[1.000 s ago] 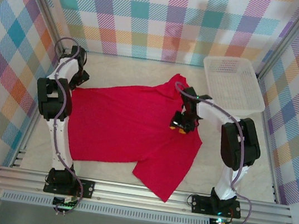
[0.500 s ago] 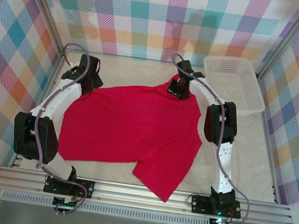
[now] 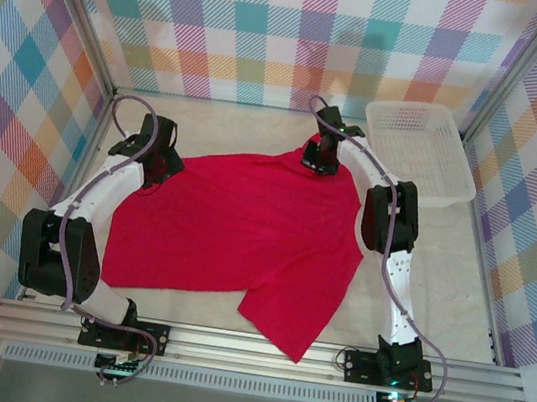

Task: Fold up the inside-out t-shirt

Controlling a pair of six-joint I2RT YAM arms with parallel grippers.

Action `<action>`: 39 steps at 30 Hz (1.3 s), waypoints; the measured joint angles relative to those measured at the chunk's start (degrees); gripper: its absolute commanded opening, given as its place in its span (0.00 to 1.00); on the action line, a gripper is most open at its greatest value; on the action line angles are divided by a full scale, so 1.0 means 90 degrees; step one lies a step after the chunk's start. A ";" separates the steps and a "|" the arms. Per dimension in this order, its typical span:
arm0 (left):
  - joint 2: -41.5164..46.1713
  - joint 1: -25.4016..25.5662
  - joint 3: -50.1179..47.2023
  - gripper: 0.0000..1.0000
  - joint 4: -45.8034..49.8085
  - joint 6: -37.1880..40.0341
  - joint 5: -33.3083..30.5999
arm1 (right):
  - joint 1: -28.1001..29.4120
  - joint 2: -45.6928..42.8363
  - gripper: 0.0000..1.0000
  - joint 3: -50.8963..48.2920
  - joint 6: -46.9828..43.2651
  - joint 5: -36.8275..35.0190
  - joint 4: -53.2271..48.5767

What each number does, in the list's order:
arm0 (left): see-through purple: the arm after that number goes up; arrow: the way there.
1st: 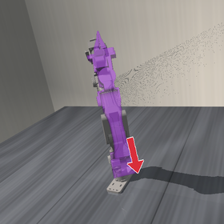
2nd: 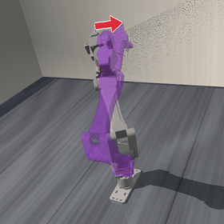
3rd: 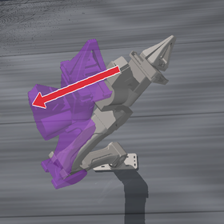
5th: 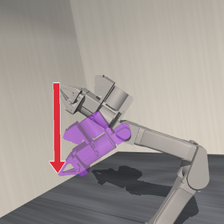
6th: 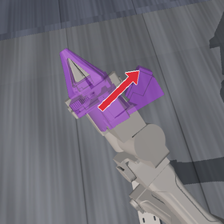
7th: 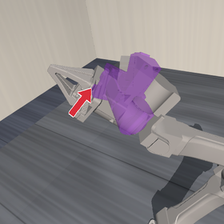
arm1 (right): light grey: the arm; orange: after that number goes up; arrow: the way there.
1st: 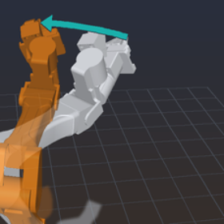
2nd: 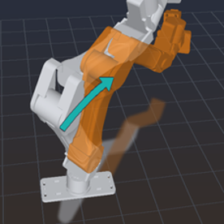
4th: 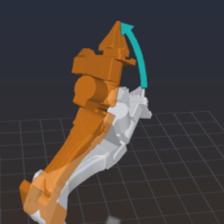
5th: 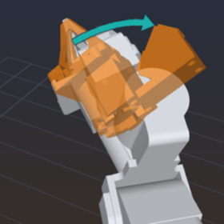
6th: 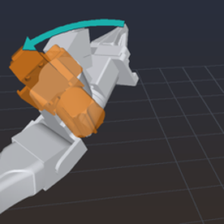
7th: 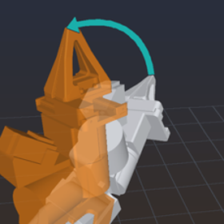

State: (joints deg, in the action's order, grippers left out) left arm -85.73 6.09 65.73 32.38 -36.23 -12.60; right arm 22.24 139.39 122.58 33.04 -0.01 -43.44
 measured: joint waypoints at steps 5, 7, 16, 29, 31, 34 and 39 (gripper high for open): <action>0.0000 0.0000 -0.0070 0.64 0.0000 0.0005 -0.0005 | 0.0000 0.0034 0.00 0.0121 0.0068 0.0049 -0.0041; 0.0000 0.0000 -0.0114 0.64 0.0000 0.0005 -0.0007 | 0.0000 0.0034 0.11 0.0170 0.0063 0.0051 -0.0053; -0.0002 0.0000 -0.0170 0.64 0.0002 0.0005 0.0012 | 0.0000 0.0034 0.28 0.0175 -0.0095 0.0012 -0.0095; -0.0002 0.0000 -0.0170 0.64 0.0002 0.0005 0.0012 | 0.0000 0.0034 0.27 -0.0316 -0.0085 0.0032 0.0112; 0.0000 0.0000 -0.0170 0.64 0.0002 0.0005 0.0012 | 0.0000 0.0034 0.17 -0.0352 -0.0066 0.0063 0.0158; 0.0000 0.0000 -0.0170 0.64 0.0002 0.0005 0.0015 | 0.0000 0.0034 0.00 -0.0420 -0.0024 0.0075 0.0253; 0.0000 0.0000 -0.0170 0.64 0.0002 0.0005 0.0012 | 0.0000 0.0032 0.00 -0.0420 -0.0036 0.0073 0.0296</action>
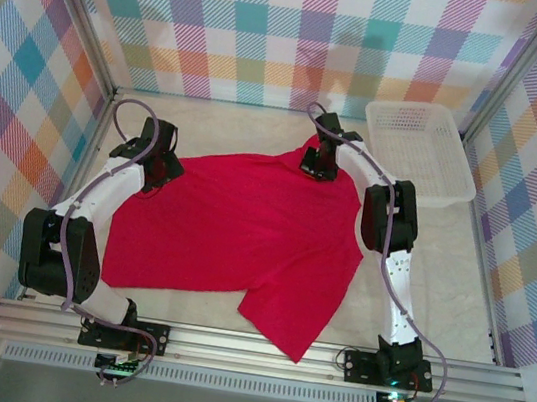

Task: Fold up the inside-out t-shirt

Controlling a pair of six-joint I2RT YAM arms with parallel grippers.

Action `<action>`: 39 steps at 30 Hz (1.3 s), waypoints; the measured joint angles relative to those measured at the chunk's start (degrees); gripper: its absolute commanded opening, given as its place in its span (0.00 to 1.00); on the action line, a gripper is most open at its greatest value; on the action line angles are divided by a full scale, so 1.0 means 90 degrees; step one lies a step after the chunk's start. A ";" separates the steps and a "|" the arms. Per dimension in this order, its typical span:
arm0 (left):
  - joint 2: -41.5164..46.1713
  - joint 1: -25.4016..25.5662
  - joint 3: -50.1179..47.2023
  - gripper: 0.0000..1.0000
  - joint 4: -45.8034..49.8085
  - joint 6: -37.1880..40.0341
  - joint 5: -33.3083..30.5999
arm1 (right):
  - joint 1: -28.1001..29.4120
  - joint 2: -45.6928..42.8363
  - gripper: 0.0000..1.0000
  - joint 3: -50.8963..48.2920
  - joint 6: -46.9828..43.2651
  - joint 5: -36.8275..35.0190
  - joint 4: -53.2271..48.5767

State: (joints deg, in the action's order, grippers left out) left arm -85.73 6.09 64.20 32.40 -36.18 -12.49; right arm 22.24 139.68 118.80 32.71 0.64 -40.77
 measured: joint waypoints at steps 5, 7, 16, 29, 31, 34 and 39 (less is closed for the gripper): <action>-0.0002 0.0000 0.0000 0.64 0.0000 0.0000 0.0000 | 0.0000 0.0000 0.00 0.0107 0.0000 0.0000 -0.0046; -0.0005 0.0000 0.0000 0.64 0.0000 0.0000 0.0000 | 0.0000 0.0000 0.00 0.0357 0.0002 0.0000 -0.0092; -0.0219 0.0000 -0.0073 0.63 -0.0010 -0.0017 0.0007 | -0.0007 0.0622 0.02 0.3014 -0.0068 -0.0063 0.0209; -0.0216 0.0000 -0.0692 0.64 -0.0107 -0.0359 0.0311 | -0.0073 0.1071 0.50 0.3084 -0.0403 -0.0046 0.0534; -0.0231 0.0000 -0.0673 0.65 -0.0107 -0.0362 0.0430 | -0.0097 0.0328 0.51 0.2096 -0.0403 0.0039 0.0328; -0.0508 -0.0005 -0.0403 0.65 -0.0056 -0.0357 0.0639 | -0.0102 -0.0656 0.53 0.0925 -0.0410 0.0153 0.0194; -0.1588 -0.0085 0.0471 0.65 -0.0005 -0.0304 0.1025 | -0.0202 -0.1202 0.51 0.0007 -0.0396 0.0330 0.0291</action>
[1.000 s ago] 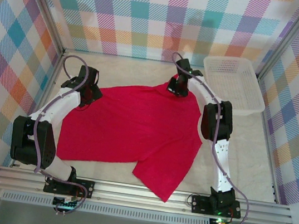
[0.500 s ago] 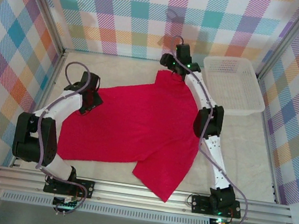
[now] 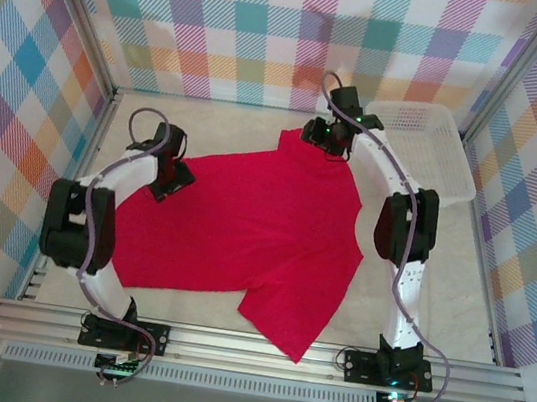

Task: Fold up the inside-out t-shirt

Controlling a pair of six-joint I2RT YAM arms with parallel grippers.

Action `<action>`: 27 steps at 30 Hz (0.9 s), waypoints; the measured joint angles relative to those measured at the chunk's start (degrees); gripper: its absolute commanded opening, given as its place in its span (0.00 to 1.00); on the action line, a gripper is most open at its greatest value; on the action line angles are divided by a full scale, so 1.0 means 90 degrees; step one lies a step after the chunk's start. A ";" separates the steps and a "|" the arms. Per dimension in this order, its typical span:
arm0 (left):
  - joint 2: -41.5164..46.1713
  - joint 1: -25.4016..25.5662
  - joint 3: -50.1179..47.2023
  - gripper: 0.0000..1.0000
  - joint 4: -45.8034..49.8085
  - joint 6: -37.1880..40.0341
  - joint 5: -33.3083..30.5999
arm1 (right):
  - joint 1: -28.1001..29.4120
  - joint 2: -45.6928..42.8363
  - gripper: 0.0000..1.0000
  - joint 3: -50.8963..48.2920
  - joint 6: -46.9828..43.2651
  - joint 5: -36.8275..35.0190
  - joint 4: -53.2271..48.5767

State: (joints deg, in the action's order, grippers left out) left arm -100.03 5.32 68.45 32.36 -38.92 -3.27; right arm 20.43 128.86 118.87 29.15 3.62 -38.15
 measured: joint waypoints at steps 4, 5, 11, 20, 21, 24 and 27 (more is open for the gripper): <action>-0.0976 -0.0177 0.0746 0.64 0.0053 0.0053 0.0170 | -0.0245 0.0481 0.51 -0.0090 0.0085 0.0170 0.0027; -0.1173 -0.0226 0.0889 0.64 0.0056 0.0066 0.0199 | -0.0306 0.0629 0.51 -0.0090 0.0117 0.0199 0.0034; -0.2263 -0.0435 0.2220 0.64 0.0214 0.0114 0.0199 | -0.0682 0.1603 0.49 0.0758 0.0250 0.0466 -0.0019; -0.3852 -0.0464 0.4736 0.65 0.0464 0.0440 0.0112 | -0.0869 0.3643 0.49 0.4053 0.0532 0.0682 -0.0418; -0.3951 -0.0466 0.4923 0.65 0.0515 0.0488 0.0117 | -0.0877 0.3643 0.49 0.4061 0.0546 0.0678 -0.0403; -0.4056 -0.0486 0.5217 0.65 0.0743 0.0656 0.0124 | -0.0899 0.3633 0.53 0.4036 0.0544 0.0777 -0.0374; -0.3803 -0.0491 0.5034 0.63 0.0988 0.0714 0.0049 | -0.0889 0.3368 0.58 0.3687 0.0464 0.0920 -0.0398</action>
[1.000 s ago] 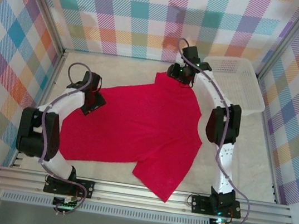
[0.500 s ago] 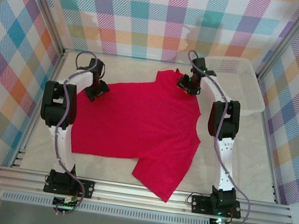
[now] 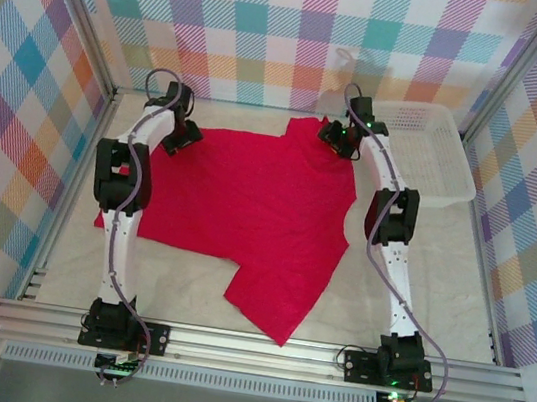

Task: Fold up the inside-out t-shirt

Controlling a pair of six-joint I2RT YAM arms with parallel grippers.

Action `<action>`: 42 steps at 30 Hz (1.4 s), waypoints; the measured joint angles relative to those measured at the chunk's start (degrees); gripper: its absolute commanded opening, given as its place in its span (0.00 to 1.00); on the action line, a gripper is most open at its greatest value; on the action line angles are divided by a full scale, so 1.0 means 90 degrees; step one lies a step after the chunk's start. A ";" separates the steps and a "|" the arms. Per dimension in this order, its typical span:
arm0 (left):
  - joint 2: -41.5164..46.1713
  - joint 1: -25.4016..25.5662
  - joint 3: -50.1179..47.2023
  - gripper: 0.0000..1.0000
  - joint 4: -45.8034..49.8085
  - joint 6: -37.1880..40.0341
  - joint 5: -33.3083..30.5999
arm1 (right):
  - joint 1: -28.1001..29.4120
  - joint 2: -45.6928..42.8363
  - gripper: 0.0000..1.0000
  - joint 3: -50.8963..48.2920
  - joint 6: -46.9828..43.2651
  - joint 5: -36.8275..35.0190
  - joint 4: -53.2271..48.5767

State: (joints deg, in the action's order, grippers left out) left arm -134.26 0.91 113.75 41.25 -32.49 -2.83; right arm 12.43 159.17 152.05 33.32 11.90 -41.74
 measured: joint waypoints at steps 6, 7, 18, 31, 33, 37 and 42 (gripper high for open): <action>0.2562 -0.0124 -0.2414 0.62 0.0384 -0.0204 -0.0270 | 0.0323 -0.2004 0.62 -0.2521 -0.0389 -0.0017 -0.0192; 0.3174 -0.0216 -0.2951 0.62 0.0357 -0.0287 -0.0274 | 0.0442 -0.2518 0.62 -0.3055 -0.0425 -0.0032 -0.0158; 0.5323 -0.2280 -0.6717 0.60 -0.0274 -0.0712 -0.0092 | 0.1280 -0.6946 0.62 -0.7873 -0.0129 0.0010 0.0663; 0.4719 -0.3206 -0.7082 0.58 -0.1481 -0.0818 -0.0024 | 0.1659 -0.7354 0.62 -0.8847 0.0340 0.0104 0.0372; 0.4609 -0.3223 -0.7038 0.51 -0.1467 -0.0831 -0.0068 | 0.1707 -0.7567 0.62 -0.9165 0.0471 0.0226 0.0401; 0.4469 -0.3281 -0.6892 0.18 -0.1158 -0.0867 -0.0214 | 0.2006 -0.7958 0.57 -1.0054 0.0789 0.0410 0.0449; 0.4551 -0.3322 -0.6948 0.04 -0.1236 -0.0889 -0.0175 | 0.2669 -0.8446 0.53 -1.1213 0.1307 0.0267 0.0362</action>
State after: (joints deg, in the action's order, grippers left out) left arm -93.30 -28.99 51.22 30.13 -40.49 -4.40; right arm 36.45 83.15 51.13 45.08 14.31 -38.48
